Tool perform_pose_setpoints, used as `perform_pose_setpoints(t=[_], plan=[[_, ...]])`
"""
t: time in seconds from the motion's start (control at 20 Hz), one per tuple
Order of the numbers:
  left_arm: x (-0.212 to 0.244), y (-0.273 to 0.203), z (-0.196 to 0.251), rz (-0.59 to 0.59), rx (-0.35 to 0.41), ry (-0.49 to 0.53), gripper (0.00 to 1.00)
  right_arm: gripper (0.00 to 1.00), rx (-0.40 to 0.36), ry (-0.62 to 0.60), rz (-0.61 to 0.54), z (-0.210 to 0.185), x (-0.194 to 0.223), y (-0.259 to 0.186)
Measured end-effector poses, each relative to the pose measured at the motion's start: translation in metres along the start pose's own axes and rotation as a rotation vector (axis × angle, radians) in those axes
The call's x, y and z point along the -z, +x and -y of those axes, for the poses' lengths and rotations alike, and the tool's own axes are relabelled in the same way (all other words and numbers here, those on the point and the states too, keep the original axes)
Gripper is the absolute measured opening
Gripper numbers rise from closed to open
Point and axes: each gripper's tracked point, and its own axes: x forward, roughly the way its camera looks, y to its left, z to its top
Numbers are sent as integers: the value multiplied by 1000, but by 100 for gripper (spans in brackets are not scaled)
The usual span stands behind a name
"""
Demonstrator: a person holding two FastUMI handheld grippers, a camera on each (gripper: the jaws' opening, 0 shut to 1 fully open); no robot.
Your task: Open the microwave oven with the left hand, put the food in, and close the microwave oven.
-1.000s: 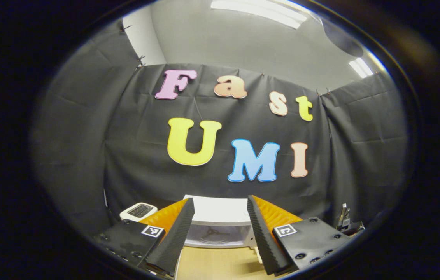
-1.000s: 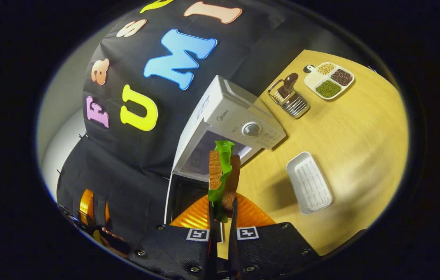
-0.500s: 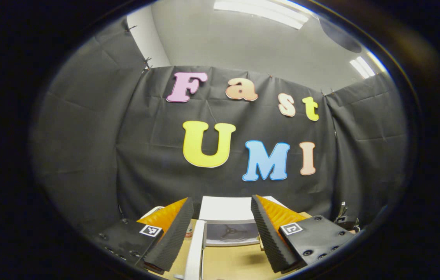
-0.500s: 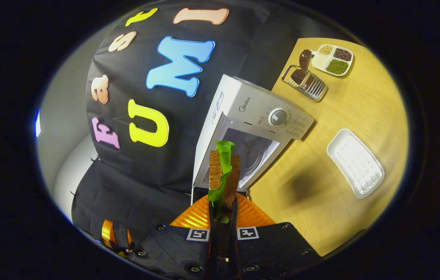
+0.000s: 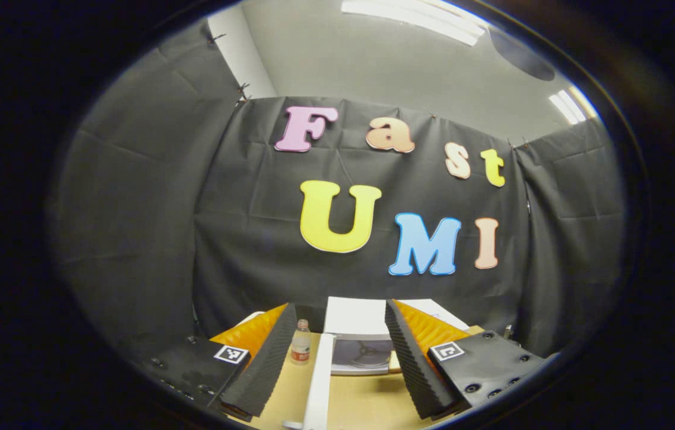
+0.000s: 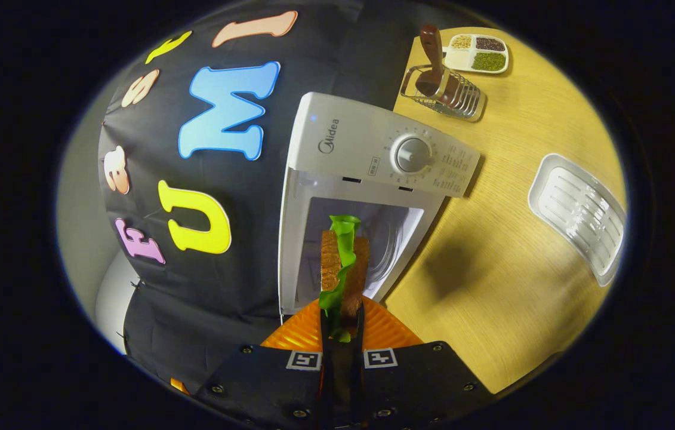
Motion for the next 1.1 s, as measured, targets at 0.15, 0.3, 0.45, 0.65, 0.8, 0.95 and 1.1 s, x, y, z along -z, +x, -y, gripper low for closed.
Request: perform_pose_setpoints(t=[0.15, 0.3, 0.45, 0.65, 0.8, 0.95, 1.1], plan=[[1, 2, -7, -5, -16, 1, 97, 11, 24, 46, 23, 5, 2, 28], [1, 2, -14, -13, -21, 14, 96, 11, 55, 70, 66, 10, 4, 56], [4, 2, -29, -26, -38, 5, 95, 11, 76, 117, 156, 17, -4, 85], [7, 2, -54, -39, -60, 6, 95, 12, 135, 116, 243, 31, -14, 120], [13, 0, -74, -55, -86, -1, 95, 12, 163, 141, 294, 39, -16, 143], [21, 1, -91, -69, -110, -24, 95, 13, 183, 156, 337, 42, -16, 164], [22, 0, -104, -71, -127, -32, 97, 15, 181, 176, 356, 40, -19, 192]])
